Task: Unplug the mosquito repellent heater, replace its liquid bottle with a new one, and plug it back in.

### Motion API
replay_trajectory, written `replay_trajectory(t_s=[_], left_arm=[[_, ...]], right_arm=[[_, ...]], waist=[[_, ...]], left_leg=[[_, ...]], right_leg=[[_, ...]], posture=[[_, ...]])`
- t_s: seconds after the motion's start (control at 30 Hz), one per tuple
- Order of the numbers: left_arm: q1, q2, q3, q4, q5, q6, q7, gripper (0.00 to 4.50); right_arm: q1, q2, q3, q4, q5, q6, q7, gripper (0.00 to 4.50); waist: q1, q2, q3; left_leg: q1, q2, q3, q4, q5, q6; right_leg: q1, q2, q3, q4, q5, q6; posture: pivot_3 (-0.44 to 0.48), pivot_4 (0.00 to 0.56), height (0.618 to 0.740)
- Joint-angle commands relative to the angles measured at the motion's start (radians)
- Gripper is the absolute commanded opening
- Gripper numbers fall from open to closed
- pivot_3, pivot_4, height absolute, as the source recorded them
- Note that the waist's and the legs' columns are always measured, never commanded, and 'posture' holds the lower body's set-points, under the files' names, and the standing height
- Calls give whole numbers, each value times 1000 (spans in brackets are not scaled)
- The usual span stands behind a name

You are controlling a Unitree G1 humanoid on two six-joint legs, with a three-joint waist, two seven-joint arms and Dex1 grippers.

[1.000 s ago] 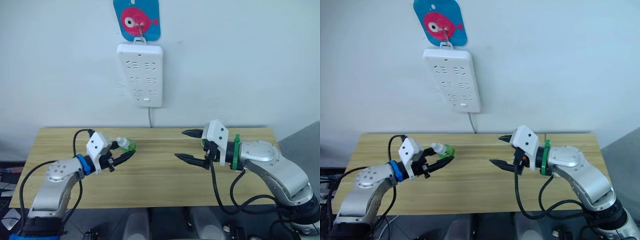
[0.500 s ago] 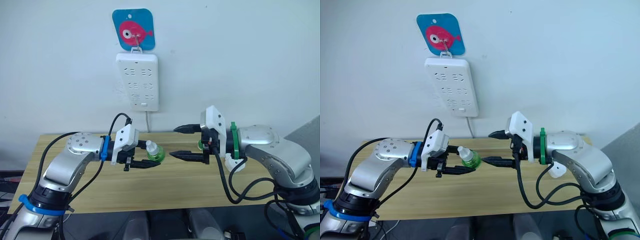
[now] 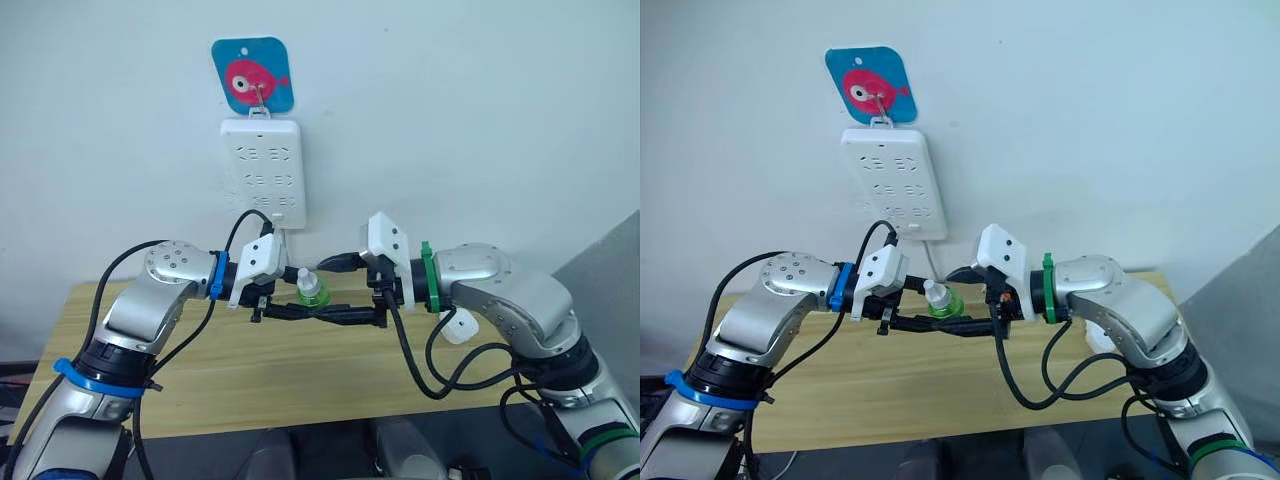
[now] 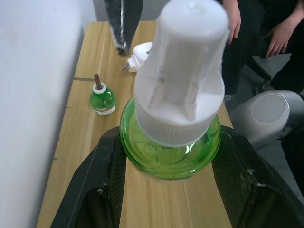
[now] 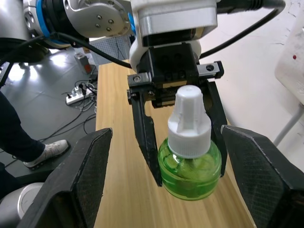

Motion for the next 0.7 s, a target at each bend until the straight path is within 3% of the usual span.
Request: replay_trajectory(t_s=[0.03,0.33,0.6,0.7], left_arm=[[-21,-6,-2,-14,5,-18,-9,2203],[-16,-16,5,-35,-2,-4,-8,2203],[-8,-17,15,-60,-20,9,-8,2203],[-11,-20,26,-62,-33,19,-6,2203]], right_arm=[[-26,25,15,6,-29,-38,2,3862],[-22,88,35,50,-79,-63,-9,3862],[-12,98,45,72,-122,-103,1,1051],[-14,92,51,78,-143,-131,14,1051]], waist=[[-4,0,-3],[-8,0,-23],[-8,1,-34],[-8,1,-38]], left_leg=[[0,0,0,0,0,0],[0,-2,-3,0,3,-1],[0,-7,-8,0,5,1],[0,-8,-11,0,6,1]], right_leg=[[0,0,0,1,0,0],[0,0,-1,2,1,-1],[2,-4,-3,4,1,-1],[2,-4,-5,5,1,-1]], posture=[[-151,64,740],[-145,60,740],[-138,54,740],[-137,49,740]])
